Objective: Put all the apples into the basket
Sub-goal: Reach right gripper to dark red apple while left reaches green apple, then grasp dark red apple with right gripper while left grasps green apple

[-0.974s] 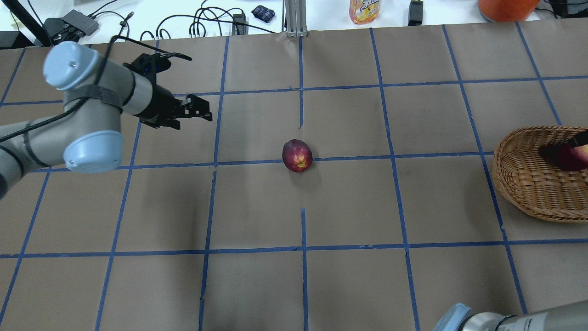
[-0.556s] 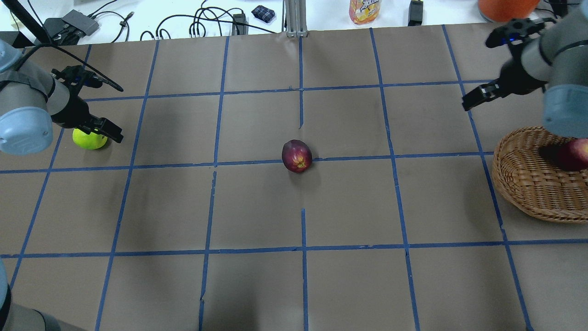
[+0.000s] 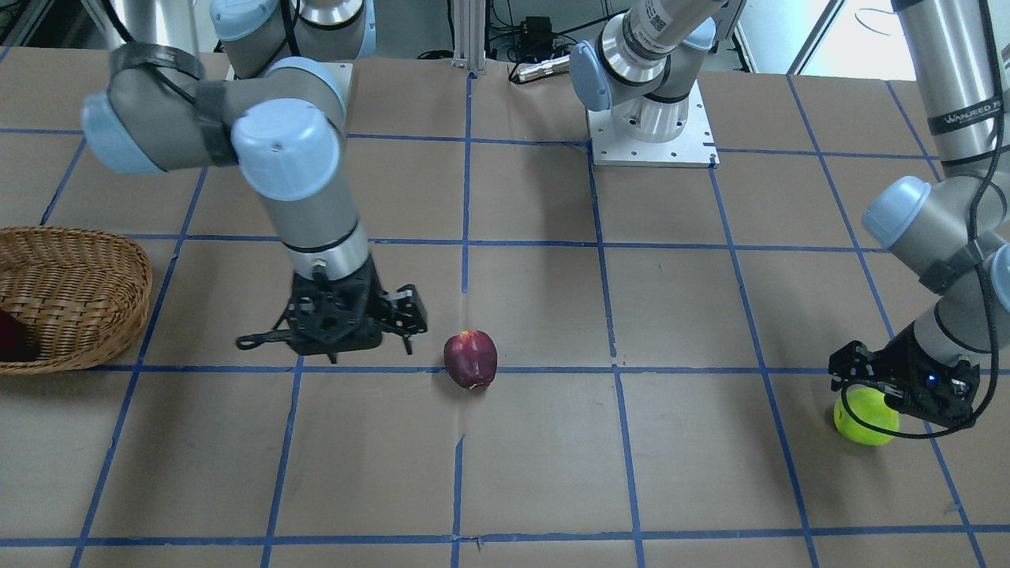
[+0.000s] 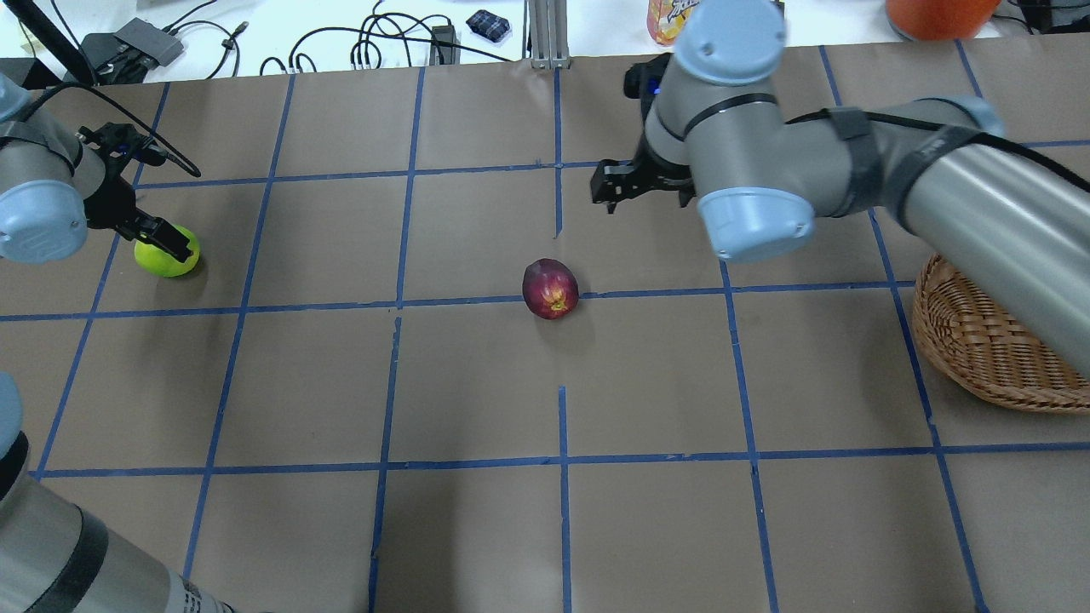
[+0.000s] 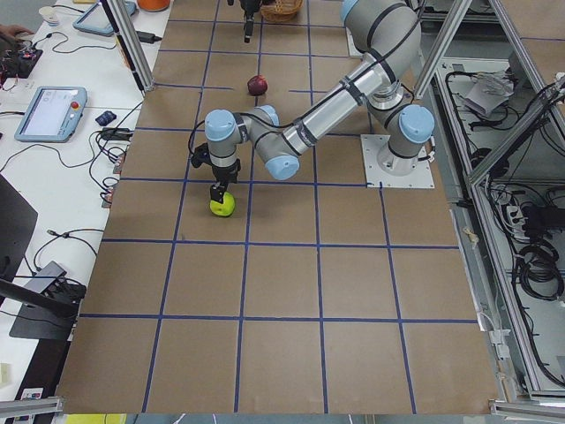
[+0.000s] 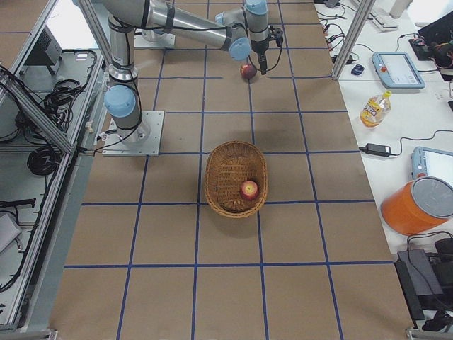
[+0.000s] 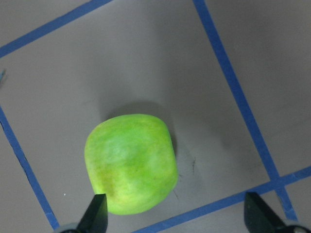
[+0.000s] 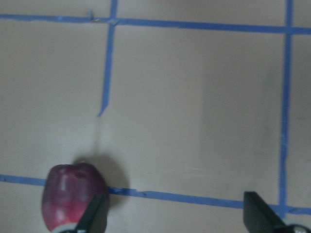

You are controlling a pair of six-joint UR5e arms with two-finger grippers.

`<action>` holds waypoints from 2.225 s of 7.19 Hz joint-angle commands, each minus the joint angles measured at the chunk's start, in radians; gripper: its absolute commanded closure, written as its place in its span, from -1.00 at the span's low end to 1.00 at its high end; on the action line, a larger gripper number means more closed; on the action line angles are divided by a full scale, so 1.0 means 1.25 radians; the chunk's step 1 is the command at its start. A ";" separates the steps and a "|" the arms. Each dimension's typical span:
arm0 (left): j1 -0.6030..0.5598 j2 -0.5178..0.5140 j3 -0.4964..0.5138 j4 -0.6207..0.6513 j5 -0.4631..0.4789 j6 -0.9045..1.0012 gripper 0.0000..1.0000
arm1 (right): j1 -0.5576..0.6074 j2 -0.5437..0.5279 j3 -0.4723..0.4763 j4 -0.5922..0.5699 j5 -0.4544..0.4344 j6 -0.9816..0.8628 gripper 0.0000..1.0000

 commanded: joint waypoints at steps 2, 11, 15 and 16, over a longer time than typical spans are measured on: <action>0.005 -0.060 0.009 0.057 -0.001 0.014 -1.00 | 0.084 0.110 -0.028 -0.003 0.007 0.027 -1.00; -0.002 -0.047 0.014 0.055 0.027 0.033 0.99 | 0.103 0.171 -0.032 -0.065 -0.005 -0.018 -0.32; -0.289 0.135 -0.025 -0.180 -0.005 -0.311 1.00 | -0.096 0.040 -0.021 0.035 0.003 -0.091 -0.02; -0.361 0.153 -0.066 -0.167 -0.080 -0.401 1.00 | -0.178 0.001 -0.007 0.059 -0.008 -0.138 -0.04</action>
